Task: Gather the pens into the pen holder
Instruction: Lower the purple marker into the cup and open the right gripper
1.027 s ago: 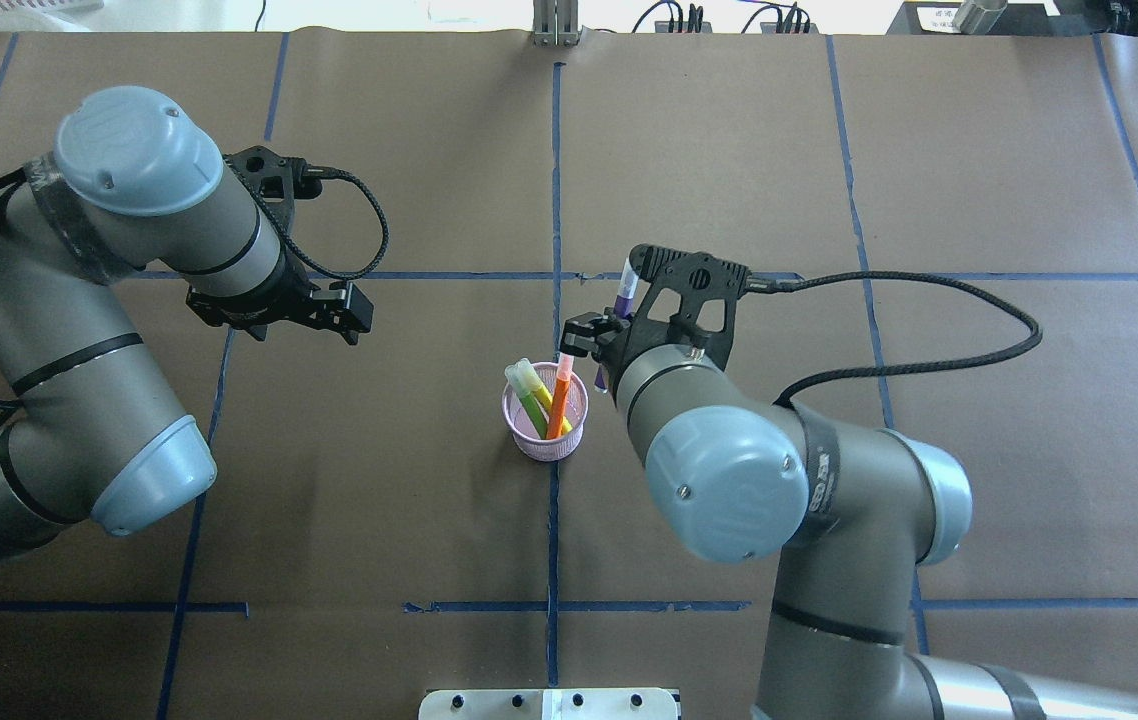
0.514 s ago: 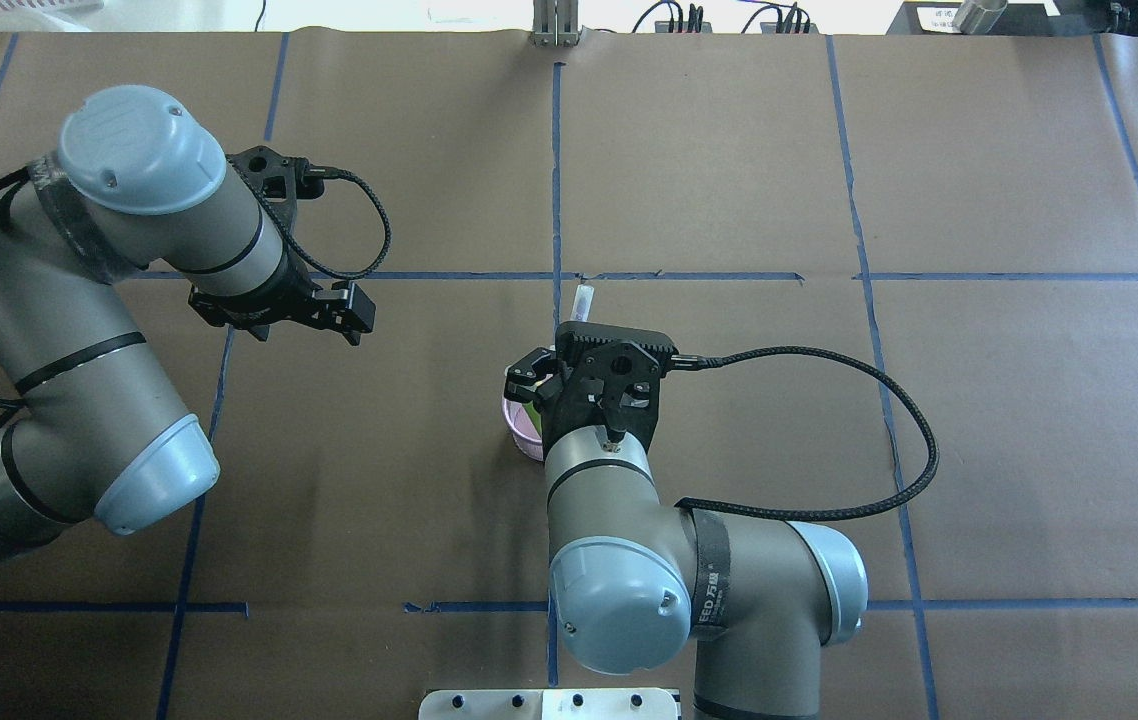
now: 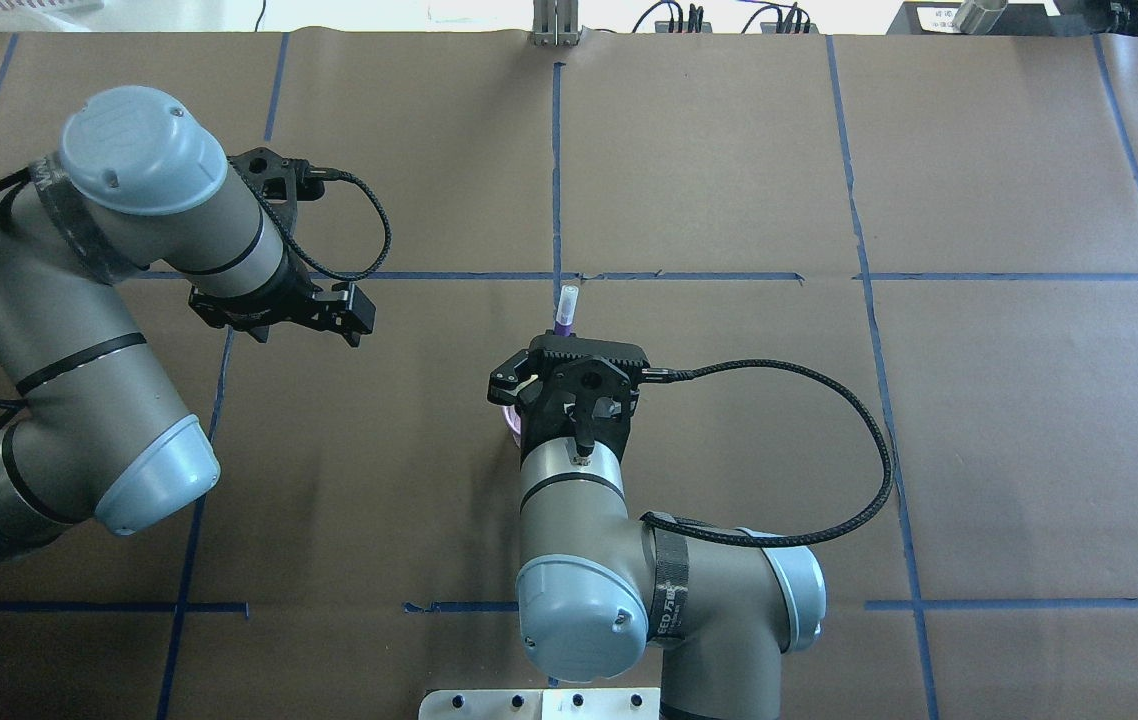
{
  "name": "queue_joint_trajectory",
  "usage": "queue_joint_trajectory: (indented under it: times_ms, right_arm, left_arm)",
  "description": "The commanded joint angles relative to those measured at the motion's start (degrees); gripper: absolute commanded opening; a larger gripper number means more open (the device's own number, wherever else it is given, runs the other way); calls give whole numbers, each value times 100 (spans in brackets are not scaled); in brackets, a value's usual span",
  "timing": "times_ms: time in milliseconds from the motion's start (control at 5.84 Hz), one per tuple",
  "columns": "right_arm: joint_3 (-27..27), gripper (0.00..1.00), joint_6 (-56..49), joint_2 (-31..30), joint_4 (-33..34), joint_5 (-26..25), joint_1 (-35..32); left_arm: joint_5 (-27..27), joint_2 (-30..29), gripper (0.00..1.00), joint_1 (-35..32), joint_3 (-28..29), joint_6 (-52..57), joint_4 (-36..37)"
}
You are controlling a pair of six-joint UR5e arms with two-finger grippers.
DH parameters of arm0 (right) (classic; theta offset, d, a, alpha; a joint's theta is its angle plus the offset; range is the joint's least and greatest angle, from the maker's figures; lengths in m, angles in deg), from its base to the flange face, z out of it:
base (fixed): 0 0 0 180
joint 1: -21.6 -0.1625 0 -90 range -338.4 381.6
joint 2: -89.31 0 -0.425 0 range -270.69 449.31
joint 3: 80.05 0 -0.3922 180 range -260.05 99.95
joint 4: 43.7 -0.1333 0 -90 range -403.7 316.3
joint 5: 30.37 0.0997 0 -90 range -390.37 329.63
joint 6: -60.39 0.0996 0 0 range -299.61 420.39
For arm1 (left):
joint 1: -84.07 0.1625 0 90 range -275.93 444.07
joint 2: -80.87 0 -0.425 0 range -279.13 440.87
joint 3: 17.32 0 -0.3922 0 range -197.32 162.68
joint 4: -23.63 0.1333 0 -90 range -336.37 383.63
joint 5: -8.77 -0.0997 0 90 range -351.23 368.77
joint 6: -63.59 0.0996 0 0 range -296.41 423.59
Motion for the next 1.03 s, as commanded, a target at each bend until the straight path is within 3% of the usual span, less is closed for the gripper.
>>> queue_joint_trajectory:
  times_ms: [0, 171, 514, 856]
  right_arm:
    - [-35, 100, 176, 59, 14, 26, 17]
    - [17, 100, 115, 59, 14, 53, 8]
    - [499, 100, -131, 59, 276, 1530, -454]
    - [668, 100, -919, 103, 1093, 4240, -1480]
  left_arm:
    - [0, 3, 100, -6, 9, 9, 1]
    - [0, -15, 100, -6, 0, 9, 1]
    - [0, -6, 100, -6, -26, 9, 1]
    - [-8, 11, 100, -15, -79, 70, 18]
